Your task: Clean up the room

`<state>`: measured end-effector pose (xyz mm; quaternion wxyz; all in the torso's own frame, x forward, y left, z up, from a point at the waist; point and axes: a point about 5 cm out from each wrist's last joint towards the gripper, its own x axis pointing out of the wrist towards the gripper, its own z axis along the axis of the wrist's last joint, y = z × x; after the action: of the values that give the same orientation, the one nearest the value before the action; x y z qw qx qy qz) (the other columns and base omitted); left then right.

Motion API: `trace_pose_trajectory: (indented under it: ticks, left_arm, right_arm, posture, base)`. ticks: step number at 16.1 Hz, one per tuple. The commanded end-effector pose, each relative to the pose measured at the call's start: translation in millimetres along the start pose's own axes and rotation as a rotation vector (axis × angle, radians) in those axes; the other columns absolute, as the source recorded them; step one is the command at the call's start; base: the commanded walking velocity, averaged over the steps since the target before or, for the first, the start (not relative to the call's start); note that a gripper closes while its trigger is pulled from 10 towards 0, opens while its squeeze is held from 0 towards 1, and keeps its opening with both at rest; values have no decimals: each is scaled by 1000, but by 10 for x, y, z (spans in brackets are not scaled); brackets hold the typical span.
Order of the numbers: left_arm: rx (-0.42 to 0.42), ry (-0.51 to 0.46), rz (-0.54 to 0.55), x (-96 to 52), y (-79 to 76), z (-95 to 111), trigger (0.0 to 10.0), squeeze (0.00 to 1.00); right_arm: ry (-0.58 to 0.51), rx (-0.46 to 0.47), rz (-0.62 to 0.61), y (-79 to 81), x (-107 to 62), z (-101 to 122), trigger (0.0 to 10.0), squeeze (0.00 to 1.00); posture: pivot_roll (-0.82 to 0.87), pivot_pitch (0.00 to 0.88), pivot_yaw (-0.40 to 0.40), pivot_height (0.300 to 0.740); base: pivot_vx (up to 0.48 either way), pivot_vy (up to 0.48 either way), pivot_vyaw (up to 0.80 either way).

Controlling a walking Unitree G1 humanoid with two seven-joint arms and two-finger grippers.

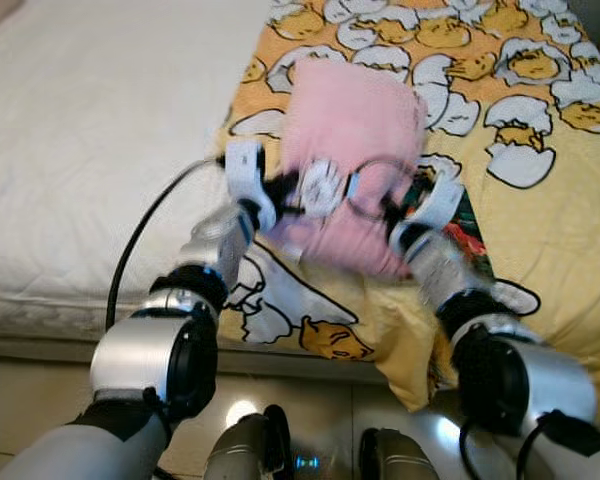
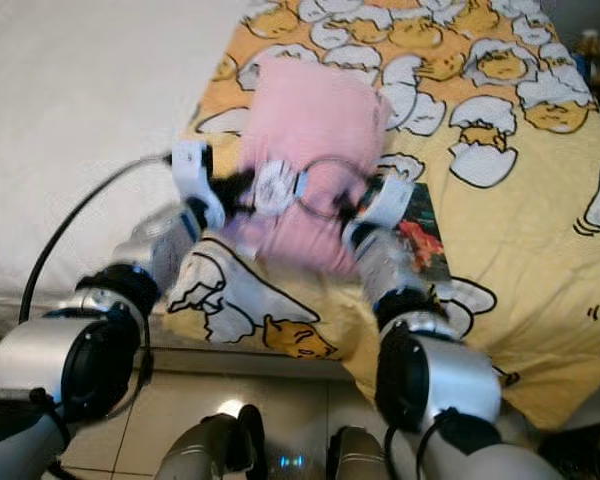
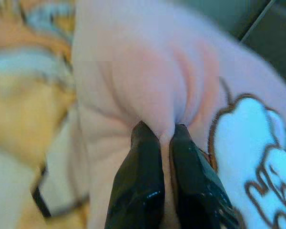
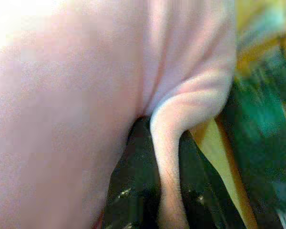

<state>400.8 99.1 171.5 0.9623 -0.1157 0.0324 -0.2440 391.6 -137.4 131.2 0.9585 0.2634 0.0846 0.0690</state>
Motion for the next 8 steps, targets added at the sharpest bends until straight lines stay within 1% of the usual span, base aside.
trace_pose_trajectory:
  ticks: [1,2,3,4,5,6,7,8]
  left_arm:
    - [94,-97,-59,61,-69,320,0,0]
    - [124,-126,-65,64,-66,424,2784,0]
    - [145,-147,-58,63,-61,486,2784,0]
    - [194,-183,-41,51,-49,582,10000,0]
    - [223,-211,-24,27,-24,630,10000,0]
    - [309,-263,13,-44,38,701,10000,0]
    - [326,-284,21,-78,67,730,10000,0]
    - [348,-300,45,-104,102,763,10000,0]
  right_arm:
    - [-99,-97,104,236,61,239,0,0]
    - [-157,-154,124,280,58,350,0,0]
    - [-199,-205,127,303,50,426,0,0]
    - [-284,-293,117,345,24,589,0,0]
    - [-353,-343,114,364,-12,710,10000,0]
    - [-478,-418,85,345,-111,938,10000,0]
    - [-502,-429,58,296,-147,999,10000,0]
    - [-504,-428,48,256,-168,1002,10000,0]
  posture:
    - [-152,0,66,732]
    - [-155,0,72,732]
    - [-155,0,72,732]
    - [-163,0,80,732]
    - [-171,0,83,732]
    - [-167,0,82,732]
    - [-169,0,83,732]
    - [-167,0,84,732]
  base:
    - [0,0,0]
    - [0,0,0]
    - [0,0,0]
    - [0,0,0]
    - [0,0,0]
    - [0,0,0]
    - [0,0,0]
    - [0,0,0]
